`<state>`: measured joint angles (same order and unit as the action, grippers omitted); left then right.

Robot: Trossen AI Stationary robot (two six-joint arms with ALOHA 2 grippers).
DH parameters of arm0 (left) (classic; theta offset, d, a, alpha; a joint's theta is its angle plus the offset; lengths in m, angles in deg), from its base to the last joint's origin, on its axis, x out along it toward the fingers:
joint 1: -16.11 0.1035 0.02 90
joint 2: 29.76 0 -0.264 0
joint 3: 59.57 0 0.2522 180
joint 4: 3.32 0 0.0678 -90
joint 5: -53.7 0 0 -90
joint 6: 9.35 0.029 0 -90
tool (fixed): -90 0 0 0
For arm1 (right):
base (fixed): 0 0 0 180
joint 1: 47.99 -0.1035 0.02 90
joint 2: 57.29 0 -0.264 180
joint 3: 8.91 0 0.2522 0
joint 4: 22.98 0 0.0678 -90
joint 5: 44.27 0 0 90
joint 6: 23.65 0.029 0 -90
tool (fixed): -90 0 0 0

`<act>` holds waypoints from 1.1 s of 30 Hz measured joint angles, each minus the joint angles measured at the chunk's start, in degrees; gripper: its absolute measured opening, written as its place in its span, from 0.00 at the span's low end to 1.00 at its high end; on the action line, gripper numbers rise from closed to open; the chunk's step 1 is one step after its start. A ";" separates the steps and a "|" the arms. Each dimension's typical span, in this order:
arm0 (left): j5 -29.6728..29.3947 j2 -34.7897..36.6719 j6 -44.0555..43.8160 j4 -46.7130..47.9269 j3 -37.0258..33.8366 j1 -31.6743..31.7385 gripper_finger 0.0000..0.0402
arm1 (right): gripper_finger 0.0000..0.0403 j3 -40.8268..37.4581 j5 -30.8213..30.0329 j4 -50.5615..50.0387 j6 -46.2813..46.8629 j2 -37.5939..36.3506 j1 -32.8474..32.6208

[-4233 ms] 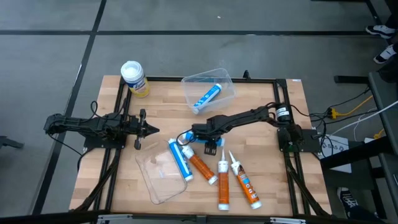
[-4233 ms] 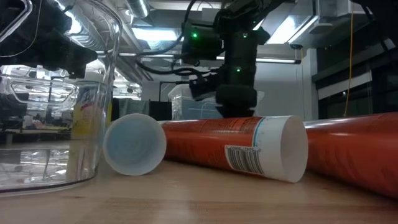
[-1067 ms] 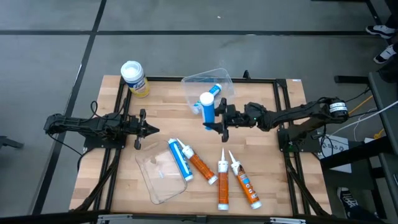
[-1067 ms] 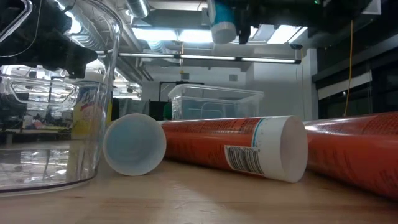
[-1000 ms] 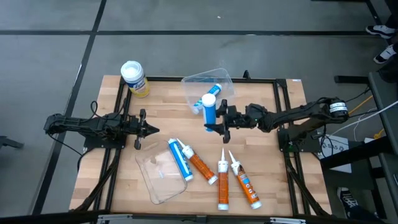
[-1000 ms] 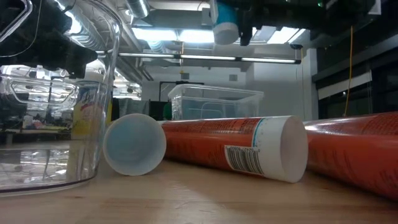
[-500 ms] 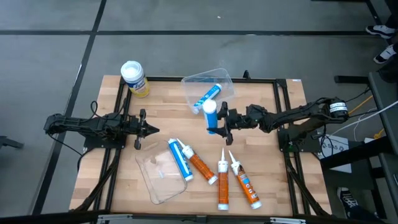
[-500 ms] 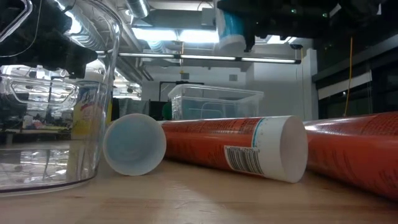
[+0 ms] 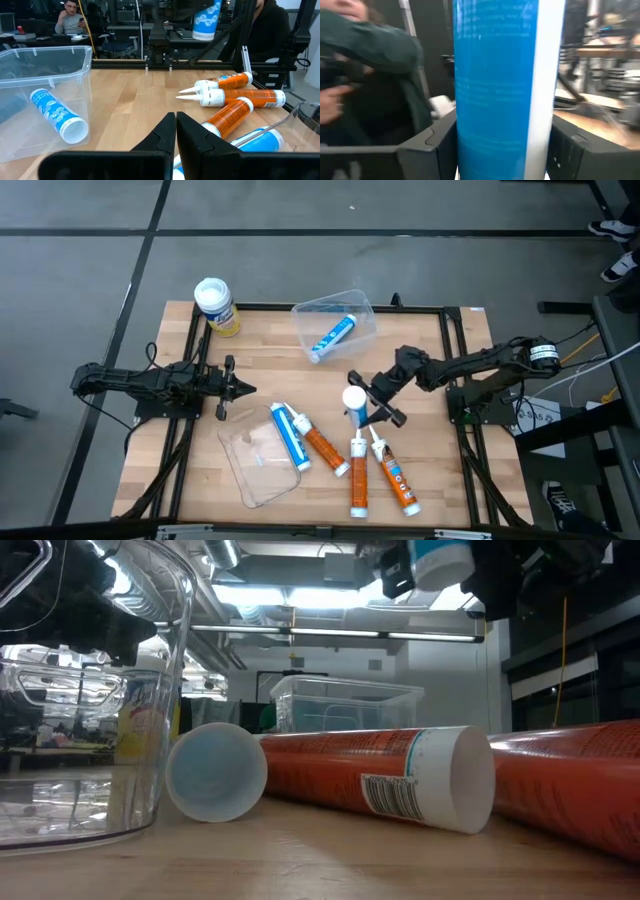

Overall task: Pick & place silicon tubes, Sealant and Lysol wipes
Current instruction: Put the top blue sealant into the white bin

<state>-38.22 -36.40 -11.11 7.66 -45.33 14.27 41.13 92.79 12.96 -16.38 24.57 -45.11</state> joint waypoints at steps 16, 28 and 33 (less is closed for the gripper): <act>0.01 0.01 0.01 0.00 -0.01 -0.01 0.02 | 0.54 0.00 -14.37 -2.15 1.50 0.00 1.57; 0.01 0.01 0.01 0.00 -0.01 0.01 0.03 | 0.54 0.02 -40.02 -5.36 -3.01 0.00 3.17; 0.01 0.00 0.00 0.01 -0.01 0.00 0.02 | 0.54 0.26 -49.06 -5.46 -2.89 0.00 3.85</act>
<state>-38.22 -36.40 -11.11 7.67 -45.34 14.27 41.38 43.74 7.51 -19.27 24.57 -41.26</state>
